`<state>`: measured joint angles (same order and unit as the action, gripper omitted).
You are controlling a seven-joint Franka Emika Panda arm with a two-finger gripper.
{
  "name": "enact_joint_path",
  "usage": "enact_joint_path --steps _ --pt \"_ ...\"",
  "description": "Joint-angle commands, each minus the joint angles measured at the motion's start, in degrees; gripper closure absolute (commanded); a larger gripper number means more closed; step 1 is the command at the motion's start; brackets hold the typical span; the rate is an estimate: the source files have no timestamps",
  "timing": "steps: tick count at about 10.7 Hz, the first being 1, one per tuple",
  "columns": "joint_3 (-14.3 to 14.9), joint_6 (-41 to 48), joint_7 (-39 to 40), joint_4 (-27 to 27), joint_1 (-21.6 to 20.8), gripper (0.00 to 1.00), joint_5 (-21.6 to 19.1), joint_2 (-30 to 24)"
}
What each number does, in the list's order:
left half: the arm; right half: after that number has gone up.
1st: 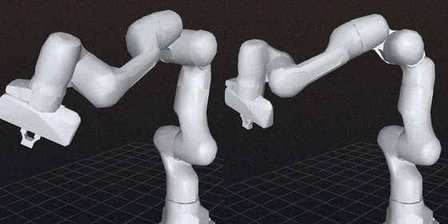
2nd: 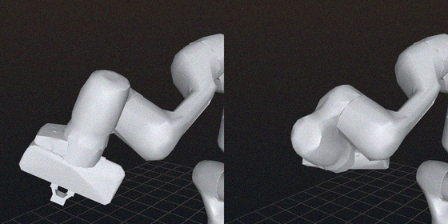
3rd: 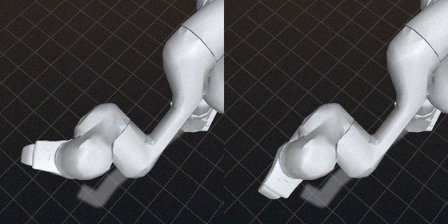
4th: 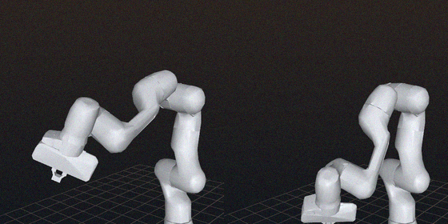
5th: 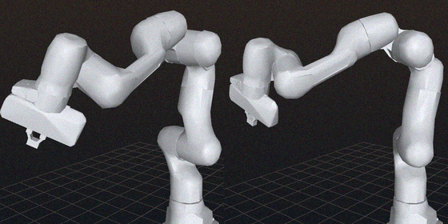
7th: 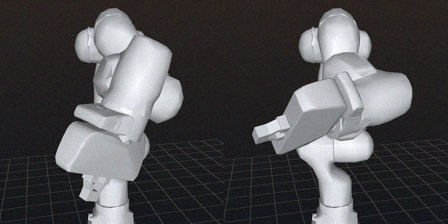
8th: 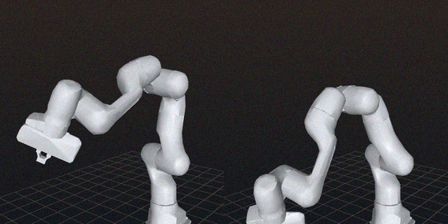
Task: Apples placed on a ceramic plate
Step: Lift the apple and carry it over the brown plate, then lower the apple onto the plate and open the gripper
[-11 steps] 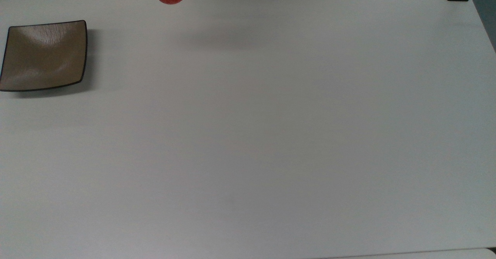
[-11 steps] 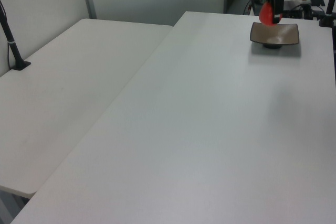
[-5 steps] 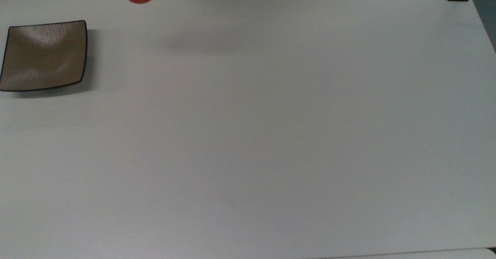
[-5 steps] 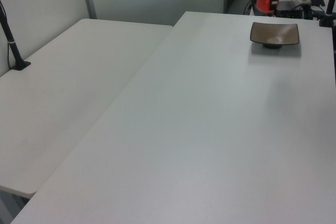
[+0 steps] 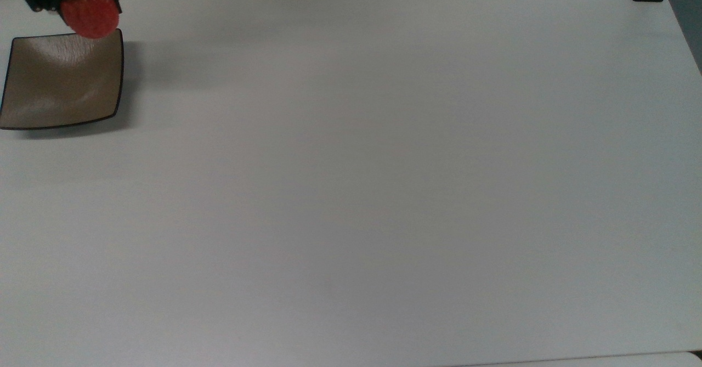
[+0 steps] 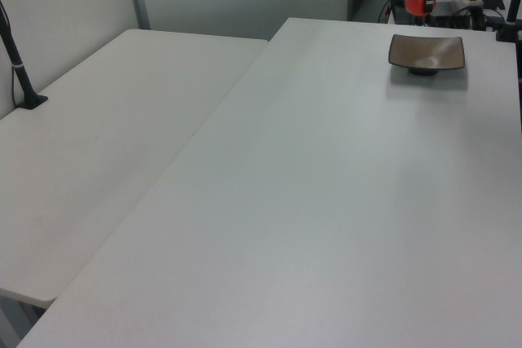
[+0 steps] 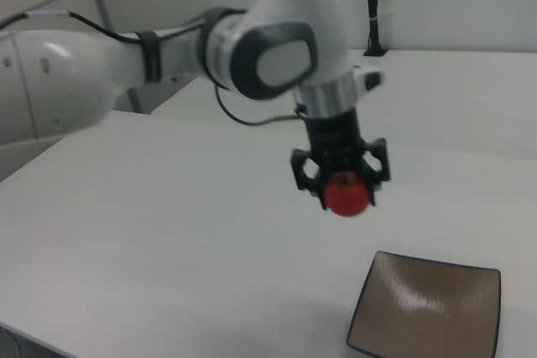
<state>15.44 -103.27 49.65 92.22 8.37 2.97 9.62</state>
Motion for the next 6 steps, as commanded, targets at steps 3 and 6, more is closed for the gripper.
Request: enact_joint_path --steps 3,6 --pt "1.96 -13.51 6.77 -1.52 4.11 0.68 -0.16 12.25" --pt "1.96 -16.25 7.22 -0.55 5.6 0.68 1.5 16.29"
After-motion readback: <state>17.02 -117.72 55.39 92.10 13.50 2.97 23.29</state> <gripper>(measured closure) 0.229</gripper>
